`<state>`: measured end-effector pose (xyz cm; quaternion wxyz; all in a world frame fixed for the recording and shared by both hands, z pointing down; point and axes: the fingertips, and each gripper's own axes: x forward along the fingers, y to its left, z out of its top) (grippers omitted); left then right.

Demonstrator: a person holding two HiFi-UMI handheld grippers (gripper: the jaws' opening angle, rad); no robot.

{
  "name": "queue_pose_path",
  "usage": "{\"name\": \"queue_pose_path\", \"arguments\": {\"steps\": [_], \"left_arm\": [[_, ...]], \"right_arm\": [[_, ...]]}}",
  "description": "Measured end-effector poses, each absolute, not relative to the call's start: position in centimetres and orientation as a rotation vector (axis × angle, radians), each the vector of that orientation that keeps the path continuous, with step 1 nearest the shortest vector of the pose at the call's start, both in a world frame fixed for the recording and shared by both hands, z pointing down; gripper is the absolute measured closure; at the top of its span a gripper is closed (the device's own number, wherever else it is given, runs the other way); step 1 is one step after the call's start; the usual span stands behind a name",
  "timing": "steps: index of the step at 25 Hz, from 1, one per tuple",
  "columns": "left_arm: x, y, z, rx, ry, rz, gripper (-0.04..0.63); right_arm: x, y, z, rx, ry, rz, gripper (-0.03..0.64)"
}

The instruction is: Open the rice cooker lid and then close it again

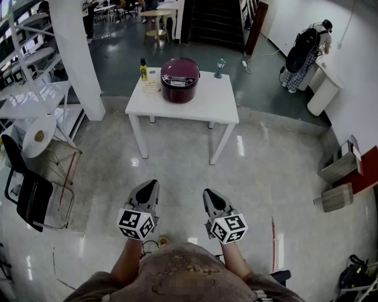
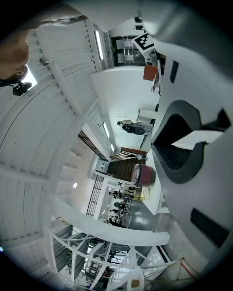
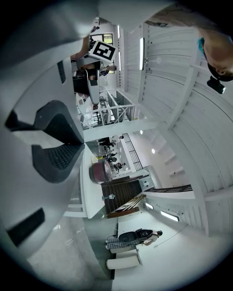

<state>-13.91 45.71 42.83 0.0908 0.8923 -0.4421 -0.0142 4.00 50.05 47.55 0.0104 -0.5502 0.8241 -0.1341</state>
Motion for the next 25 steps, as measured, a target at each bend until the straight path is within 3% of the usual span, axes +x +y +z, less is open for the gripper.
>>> {"name": "queue_pose_path", "arguments": {"steps": [25], "left_arm": [[-17.9,42.0,43.8,2.694,-1.232,-0.07,0.577]], "right_arm": [[-0.6,47.2,48.0,-1.798,2.51,-0.428,0.615]]}}
